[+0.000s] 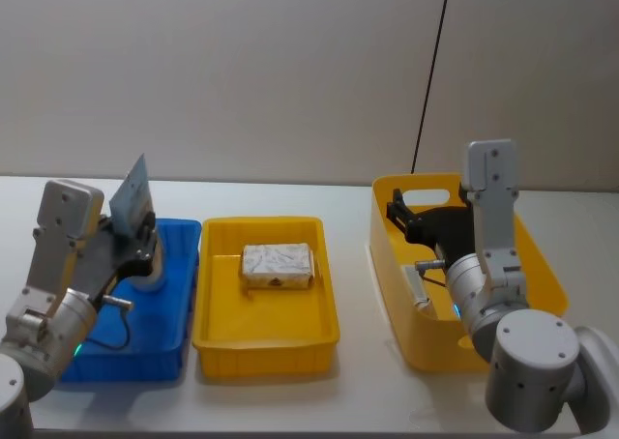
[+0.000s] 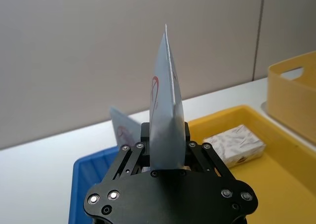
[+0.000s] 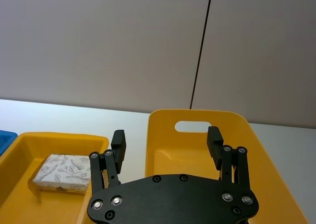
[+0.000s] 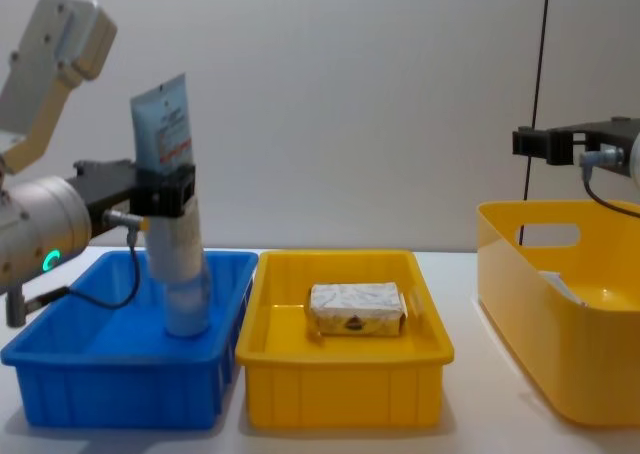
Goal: Bimanual collaborative sorting of washing and personal care products
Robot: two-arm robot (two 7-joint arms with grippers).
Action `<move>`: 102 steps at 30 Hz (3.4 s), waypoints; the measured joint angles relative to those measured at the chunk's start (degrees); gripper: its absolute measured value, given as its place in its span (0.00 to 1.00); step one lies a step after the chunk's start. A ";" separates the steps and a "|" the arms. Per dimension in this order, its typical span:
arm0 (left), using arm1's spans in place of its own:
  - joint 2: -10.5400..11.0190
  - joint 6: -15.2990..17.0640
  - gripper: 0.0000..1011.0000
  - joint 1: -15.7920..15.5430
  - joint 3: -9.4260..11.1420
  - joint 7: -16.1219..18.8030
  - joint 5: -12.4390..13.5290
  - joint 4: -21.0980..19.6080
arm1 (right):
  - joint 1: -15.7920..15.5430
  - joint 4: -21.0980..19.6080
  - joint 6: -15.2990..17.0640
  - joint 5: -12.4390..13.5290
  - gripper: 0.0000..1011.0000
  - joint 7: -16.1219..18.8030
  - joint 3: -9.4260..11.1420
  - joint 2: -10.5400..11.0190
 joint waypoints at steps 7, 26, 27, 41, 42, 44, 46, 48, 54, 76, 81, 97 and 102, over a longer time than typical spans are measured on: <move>0.57 -2.01 0.28 -0.41 0.65 -3.72 -0.65 -2.33 | 0.00 0.00 0.00 0.00 0.99 0.00 0.00 0.00; -2.09 -5.22 0.28 -5.23 4.49 -13.03 -2.05 -1.42 | 0.00 0.00 0.00 0.00 0.99 0.00 0.00 0.00; -2.38 -5.36 0.28 -5.60 4.76 -13.52 -2.12 -1.17 | 0.00 0.00 0.00 0.00 0.99 0.00 0.00 0.00; -3.80 -5.93 0.28 -7.44 6.04 -16.20 -2.47 0.07 | -0.20 -0.37 0.23 0.13 0.99 1.16 -0.04 0.26; -3.88 -5.97 0.28 -7.54 6.11 -16.35 -2.49 0.14 | -0.28 -0.55 0.29 0.25 0.99 1.61 -0.09 0.42; -3.95 -6.00 0.28 -7.64 6.18 -16.48 -2.52 0.19 | -0.36 -0.76 0.35 0.38 0.99 2.16 -0.14 0.61; -4.04 -6.03 0.28 -7.76 6.26 -16.65 -2.54 0.26 | -0.52 -1.12 0.51 0.62 0.99 3.21 -0.26 0.99; -4.10 -6.06 0.28 -7.84 6.31 -16.75 -2.55 0.30 | -0.63 -1.40 0.60 0.81 0.99 3.94 -0.37 1.32; -4.26 -6.11 0.28 -8.02 6.46 -17.05 -2.58 0.43 | -0.97 -2.51 1.04 1.55 0.99 7.59 -0.91 2.70; -4.44 -6.21 0.28 -8.27 6.67 -17.42 -2.64 0.60 | 0.94 -4.64 0.66 1.94 0.99 22.43 -6.83 10.01; -4.47 -6.21 0.28 -8.30 6.67 -17.46 -2.64 0.62 | 2.22 -4.29 0.35 1.97 0.99 25.20 -8.33 11.17; -4.50 -6.21 0.28 -8.32 6.67 -17.50 -2.63 0.62 | 6.86 -0.49 -1.19 2.13 0.99 29.42 -11.19 12.62; -4.50 -6.21 0.28 -8.32 6.67 -17.51 -2.63 0.62 | 8.22 1.05 -1.72 2.12 0.99 29.86 -11.66 12.54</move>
